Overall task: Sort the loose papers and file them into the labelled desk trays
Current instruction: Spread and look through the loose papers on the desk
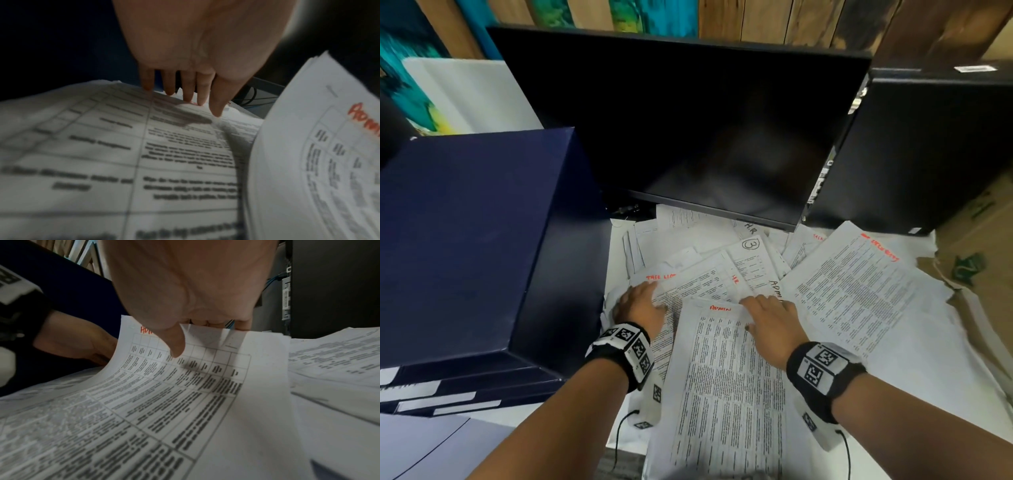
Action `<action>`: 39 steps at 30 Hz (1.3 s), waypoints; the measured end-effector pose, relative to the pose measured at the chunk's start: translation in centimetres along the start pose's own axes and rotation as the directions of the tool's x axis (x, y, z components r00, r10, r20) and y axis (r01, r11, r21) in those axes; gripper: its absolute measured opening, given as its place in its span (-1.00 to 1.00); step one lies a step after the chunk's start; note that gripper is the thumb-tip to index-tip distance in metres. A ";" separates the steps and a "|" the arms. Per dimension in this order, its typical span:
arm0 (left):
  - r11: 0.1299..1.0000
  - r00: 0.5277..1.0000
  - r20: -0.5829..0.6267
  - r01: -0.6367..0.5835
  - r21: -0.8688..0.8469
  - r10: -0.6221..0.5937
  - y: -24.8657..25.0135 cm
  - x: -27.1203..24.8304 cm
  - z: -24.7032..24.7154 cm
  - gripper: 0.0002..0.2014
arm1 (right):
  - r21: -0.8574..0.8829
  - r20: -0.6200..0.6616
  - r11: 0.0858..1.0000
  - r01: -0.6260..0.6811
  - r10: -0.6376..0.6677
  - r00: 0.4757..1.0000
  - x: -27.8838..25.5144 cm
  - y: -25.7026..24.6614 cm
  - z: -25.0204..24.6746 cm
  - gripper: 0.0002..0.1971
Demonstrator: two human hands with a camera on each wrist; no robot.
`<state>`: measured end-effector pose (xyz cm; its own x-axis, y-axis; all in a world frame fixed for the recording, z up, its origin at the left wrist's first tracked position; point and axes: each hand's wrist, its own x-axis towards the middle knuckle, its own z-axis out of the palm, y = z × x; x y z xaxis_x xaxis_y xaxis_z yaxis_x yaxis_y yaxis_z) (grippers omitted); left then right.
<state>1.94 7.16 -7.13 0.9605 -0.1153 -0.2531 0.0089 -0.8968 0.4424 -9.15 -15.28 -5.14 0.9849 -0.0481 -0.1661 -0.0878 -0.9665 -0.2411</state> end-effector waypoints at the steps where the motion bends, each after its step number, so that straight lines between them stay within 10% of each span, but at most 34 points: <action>1: 0.999 1.000 0.000 -0.005 0.044 0.005 -0.2 0.1 0.1 -0.41 | 0.001 -0.007 1.000 0.000 0.000 1.000 0.0 0.0 -0.1 -0.57; 23: 0.982 0.999 0.010 -0.039 -0.182 0.042 2.6 0.4 0.8 -0.77 | 0.085 -0.055 0.996 0.002 0.003 0.999 -0.8 0.6 -2.6 -0.68; 28: 0.996 0.994 -0.083 -0.073 0.048 0.076 4.6 -0.1 0.3 -0.76 | 0.173 -0.005 0.982 -0.073 0.075 0.997 -0.3 1.7 -3.0 -0.68; 31: 0.956 0.969 -0.158 -0.218 -0.198 0.188 5.5 -2.0 -0.2 -0.73 | 0.196 -0.006 0.975 -0.108 0.112 0.994 0.1 2.2 -2.9 -0.69; 34: 0.718 0.988 0.104 -0.011 -0.696 0.116 6.4 -4.3 -0.1 -0.73 | 0.209 0.001 0.973 -0.095 0.096 0.995 0.7 2.0 -3.1 -0.72; 39: 0.842 0.965 0.237 0.035 -0.539 0.112 4.5 -4.8 2.0 -0.58 | 0.368 0.080 0.920 -0.134 0.112 0.990 2.1 1.3 -3.3 -0.78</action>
<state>-3.20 2.82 -5.65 0.8620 -0.3129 -0.3989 0.1909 -0.5286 0.8271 -6.74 -17.50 -2.61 0.9538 -0.1361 -0.2678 -0.2675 -0.7901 -0.5516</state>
